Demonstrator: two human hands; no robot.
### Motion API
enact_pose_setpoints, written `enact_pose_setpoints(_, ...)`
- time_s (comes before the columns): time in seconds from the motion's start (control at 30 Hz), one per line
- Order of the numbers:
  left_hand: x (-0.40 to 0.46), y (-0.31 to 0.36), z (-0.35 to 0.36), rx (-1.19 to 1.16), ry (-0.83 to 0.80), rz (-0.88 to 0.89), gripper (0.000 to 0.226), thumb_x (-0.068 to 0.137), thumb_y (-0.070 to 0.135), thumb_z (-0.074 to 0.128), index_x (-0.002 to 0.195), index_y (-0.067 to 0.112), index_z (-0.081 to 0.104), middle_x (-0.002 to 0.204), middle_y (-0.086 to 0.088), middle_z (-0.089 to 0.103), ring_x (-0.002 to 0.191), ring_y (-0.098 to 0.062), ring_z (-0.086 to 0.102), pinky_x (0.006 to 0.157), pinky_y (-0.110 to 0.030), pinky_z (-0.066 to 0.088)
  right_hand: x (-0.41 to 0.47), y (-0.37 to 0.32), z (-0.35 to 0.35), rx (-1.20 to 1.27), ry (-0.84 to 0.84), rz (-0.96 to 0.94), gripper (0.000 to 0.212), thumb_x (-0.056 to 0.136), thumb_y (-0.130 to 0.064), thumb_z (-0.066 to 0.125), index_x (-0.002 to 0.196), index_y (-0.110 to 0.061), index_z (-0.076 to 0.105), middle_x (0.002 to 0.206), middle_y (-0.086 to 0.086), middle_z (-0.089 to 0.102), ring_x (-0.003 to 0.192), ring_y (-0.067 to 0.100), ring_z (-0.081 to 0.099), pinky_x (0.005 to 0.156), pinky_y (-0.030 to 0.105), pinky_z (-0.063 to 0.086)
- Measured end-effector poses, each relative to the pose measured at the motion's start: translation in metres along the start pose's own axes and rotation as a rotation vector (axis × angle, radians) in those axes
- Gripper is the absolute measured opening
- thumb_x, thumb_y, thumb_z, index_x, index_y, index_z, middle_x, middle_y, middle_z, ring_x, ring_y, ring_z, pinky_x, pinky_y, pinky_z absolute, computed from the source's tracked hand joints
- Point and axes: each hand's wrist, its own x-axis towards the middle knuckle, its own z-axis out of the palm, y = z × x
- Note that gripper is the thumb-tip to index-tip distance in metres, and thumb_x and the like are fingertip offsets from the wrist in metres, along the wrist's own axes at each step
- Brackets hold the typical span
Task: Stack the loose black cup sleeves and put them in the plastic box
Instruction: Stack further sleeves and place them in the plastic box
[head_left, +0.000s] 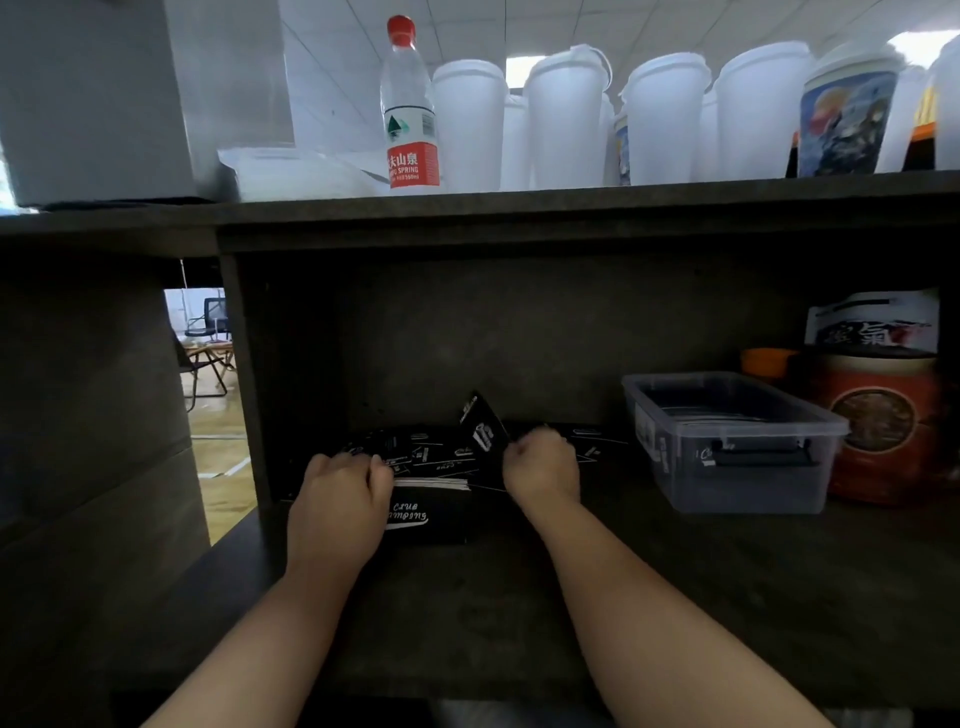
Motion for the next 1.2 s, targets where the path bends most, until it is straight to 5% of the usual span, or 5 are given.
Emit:
enact_pose_setpoints(0.23,0.001,-0.003,0.004,-0.087,0.059,-0.043,0.045,0.100,0.037,0.040,0.140,0.018,0.045,0.149,-0.012,0.032,0.133,-0.033,0.033,0.106,-0.048,0.034,-0.016,-0.003,0.010,-0.006,-0.271,-0.604,0.009,0.097,-0.019,0.056,0.098,-0.020,0.064,0.095,-0.003,0.065,0.088,0.010,0.059,0.078,0.026,0.049)
enact_pose_setpoints(0.53,0.004,-0.010,0.005,0.123,-0.030,-0.036,0.048,0.102,0.037,0.029,0.103,0.008,0.066,0.080,-0.010,0.063,0.080,-0.031,0.056,0.069,-0.036,0.036,-0.018,0.000,0.014,0.319,-0.656,-0.394,0.023,0.091,-0.051,0.057,0.093,-0.029,0.066,0.098,-0.008,0.067,0.094,0.008,0.064,0.075,0.028,0.054)
enact_pose_setpoints(0.9,-0.001,-0.003,0.003,-0.003,0.011,-0.075,0.039,0.098,0.027,0.042,0.065,0.014,0.057,0.067,-0.003,0.056,0.076,-0.021,0.051,0.063,-0.032,0.040,0.020,0.022,0.004,0.022,-0.103,-0.265,0.039,0.100,-0.048,0.041,0.119,-0.020,0.060,0.114,0.003,0.064,0.109,0.018,0.057,0.089,0.034,0.046)
enact_pose_setpoints(1.07,0.002,-0.004,0.005,0.054,0.001,-0.069,0.038,0.097,0.028,0.040,0.066,0.014,0.059,0.066,-0.002,0.055,0.075,-0.020,0.051,0.061,-0.032,0.040,0.046,0.037,0.009,-0.534,-0.387,-0.336,0.056,0.102,-0.048,0.027,0.153,-0.025,0.020,0.163,-0.002,0.008,0.149,0.024,-0.003,0.117,0.053,0.001)
enact_pose_setpoints(1.2,0.003,-0.004,0.005,0.062,0.017,-0.057,0.039,0.097,0.027,0.041,0.065,0.013,0.058,0.066,-0.003,0.056,0.075,-0.020,0.050,0.061,-0.032,0.040,0.044,0.040,0.008,-0.499,-0.229,-0.363,0.049,0.097,-0.055,0.039,0.129,-0.020,0.052,0.143,0.004,0.047,0.144,0.023,0.022,0.115,0.049,0.013)
